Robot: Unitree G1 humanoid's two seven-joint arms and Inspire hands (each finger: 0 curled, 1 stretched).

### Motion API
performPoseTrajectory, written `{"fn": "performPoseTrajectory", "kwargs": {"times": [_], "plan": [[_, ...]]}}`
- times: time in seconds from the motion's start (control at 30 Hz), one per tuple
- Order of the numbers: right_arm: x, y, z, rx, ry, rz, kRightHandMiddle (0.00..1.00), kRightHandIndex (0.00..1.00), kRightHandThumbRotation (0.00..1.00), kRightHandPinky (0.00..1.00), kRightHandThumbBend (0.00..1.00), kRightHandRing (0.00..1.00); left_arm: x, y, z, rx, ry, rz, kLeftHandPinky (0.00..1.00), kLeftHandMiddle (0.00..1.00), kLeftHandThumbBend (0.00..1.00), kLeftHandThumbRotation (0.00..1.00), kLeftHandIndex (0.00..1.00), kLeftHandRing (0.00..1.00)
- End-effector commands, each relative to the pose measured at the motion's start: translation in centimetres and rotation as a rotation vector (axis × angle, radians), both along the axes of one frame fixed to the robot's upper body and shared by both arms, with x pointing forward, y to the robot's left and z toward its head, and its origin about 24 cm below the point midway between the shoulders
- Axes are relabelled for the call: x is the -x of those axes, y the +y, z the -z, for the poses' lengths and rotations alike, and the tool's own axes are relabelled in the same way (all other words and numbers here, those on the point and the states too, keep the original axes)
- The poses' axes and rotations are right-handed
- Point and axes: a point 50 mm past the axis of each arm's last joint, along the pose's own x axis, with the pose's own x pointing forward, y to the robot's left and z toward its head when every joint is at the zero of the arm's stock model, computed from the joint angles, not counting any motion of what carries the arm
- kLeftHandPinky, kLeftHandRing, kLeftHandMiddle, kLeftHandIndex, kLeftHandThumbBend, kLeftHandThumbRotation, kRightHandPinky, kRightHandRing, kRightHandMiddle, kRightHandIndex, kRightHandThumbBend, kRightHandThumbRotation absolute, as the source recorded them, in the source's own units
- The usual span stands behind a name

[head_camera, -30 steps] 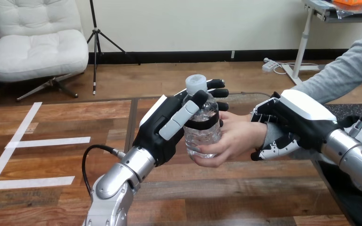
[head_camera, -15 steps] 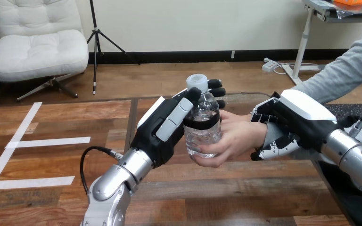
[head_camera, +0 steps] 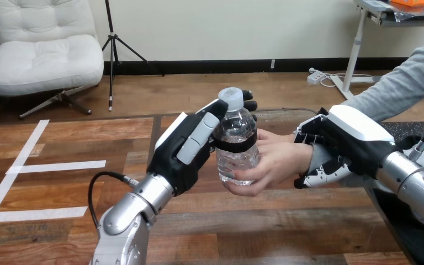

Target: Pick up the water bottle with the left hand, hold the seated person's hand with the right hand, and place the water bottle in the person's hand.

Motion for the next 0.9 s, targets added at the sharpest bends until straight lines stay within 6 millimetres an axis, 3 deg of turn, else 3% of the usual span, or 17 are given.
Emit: {"fn": "performPoseTrajectory", "kwargs": {"times": [0.0, 0.5, 0.87], "plan": [[-0.6, 0.2, -2.1, -0.021, -0.084, -0.018, 0.44, 0.45, 0.0, 0.37, 0.79, 0.39, -0.7, 0.5, -2.2, 0.023, -0.096, -0.016, 0.79, 0.84, 0.77, 0.84, 0.85, 0.83], [-0.6, 0.2, -2.1, -0.016, -0.089, -0.016, 0.44, 0.45, 0.0, 0.37, 0.79, 0.39, -0.6, 1.5, -2.3, 0.042, -0.104, -0.049, 0.77, 0.84, 0.73, 0.83, 0.85, 0.83], [-0.7, 0.1, -2.1, -0.014, -0.084, -0.014, 0.44, 0.45, 0.0, 0.37, 0.79, 0.4, -0.7, 2.9, -2.7, 0.061, -0.125, -0.08, 0.78, 0.85, 0.79, 0.81, 0.85, 0.83]]}}
